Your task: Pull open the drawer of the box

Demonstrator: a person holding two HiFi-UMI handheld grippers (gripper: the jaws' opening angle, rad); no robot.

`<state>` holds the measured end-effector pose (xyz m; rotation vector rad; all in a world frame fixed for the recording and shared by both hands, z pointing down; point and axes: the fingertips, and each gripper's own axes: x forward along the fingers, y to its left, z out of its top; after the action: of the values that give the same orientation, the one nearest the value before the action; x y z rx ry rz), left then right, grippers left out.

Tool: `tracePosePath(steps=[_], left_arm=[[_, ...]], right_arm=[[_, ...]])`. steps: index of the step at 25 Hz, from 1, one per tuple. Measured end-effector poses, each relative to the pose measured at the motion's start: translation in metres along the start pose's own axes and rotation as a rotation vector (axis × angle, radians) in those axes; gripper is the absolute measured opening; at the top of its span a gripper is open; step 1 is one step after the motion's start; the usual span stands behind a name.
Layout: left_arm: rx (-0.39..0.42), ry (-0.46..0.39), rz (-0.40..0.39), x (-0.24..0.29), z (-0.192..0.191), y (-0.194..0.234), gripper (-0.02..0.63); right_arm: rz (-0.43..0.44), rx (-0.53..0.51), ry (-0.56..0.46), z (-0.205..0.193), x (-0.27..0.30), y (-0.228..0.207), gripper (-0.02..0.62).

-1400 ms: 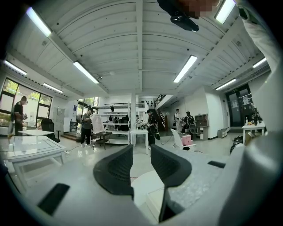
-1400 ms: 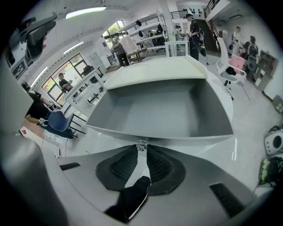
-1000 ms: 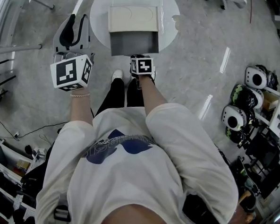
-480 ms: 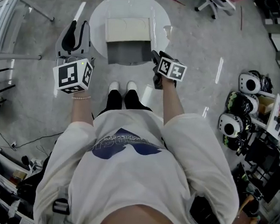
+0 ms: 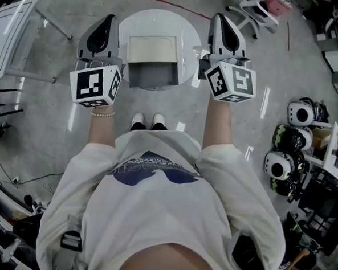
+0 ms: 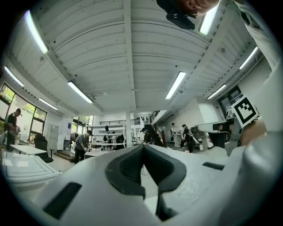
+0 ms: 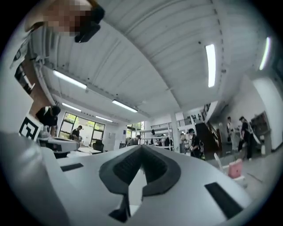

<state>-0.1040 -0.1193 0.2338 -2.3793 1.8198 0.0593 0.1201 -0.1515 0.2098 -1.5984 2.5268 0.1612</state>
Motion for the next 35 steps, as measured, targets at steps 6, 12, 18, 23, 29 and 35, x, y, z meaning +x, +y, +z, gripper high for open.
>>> tracePosePath(steps=[6, 12, 18, 23, 29, 35], left_arm=[[-0.005, -0.011, -0.014, 0.005, 0.013, -0.011, 0.006], [0.0, -0.004, -0.002, 0.002, 0.012, -0.007, 0.006], [0.002, 0.003, 0.003, 0.001, 0.007, -0.007, 0.006], [0.003, 0.006, 0.006, 0.0, 0.007, -0.008, 0.006], [0.003, 0.001, -0.003, -0.001, 0.009, -0.009, 0.006], [0.004, -0.007, -0.004, -0.003, 0.014, -0.008, 0.006]], right_arm=[[0.017, -0.166, -0.017, 0.008, 0.0, 0.022, -0.002], [0.007, -0.124, -0.014, 0.002, 0.0, 0.02, -0.002], [0.014, -0.107, -0.014, -0.004, -0.001, 0.02, -0.002], [-0.008, -0.141, 0.006, -0.006, -0.002, 0.016, -0.003], [-0.003, -0.137, 0.002, -0.003, -0.004, 0.016, -0.003], [0.009, -0.131, 0.007, -0.002, -0.004, 0.017, -0.003]])
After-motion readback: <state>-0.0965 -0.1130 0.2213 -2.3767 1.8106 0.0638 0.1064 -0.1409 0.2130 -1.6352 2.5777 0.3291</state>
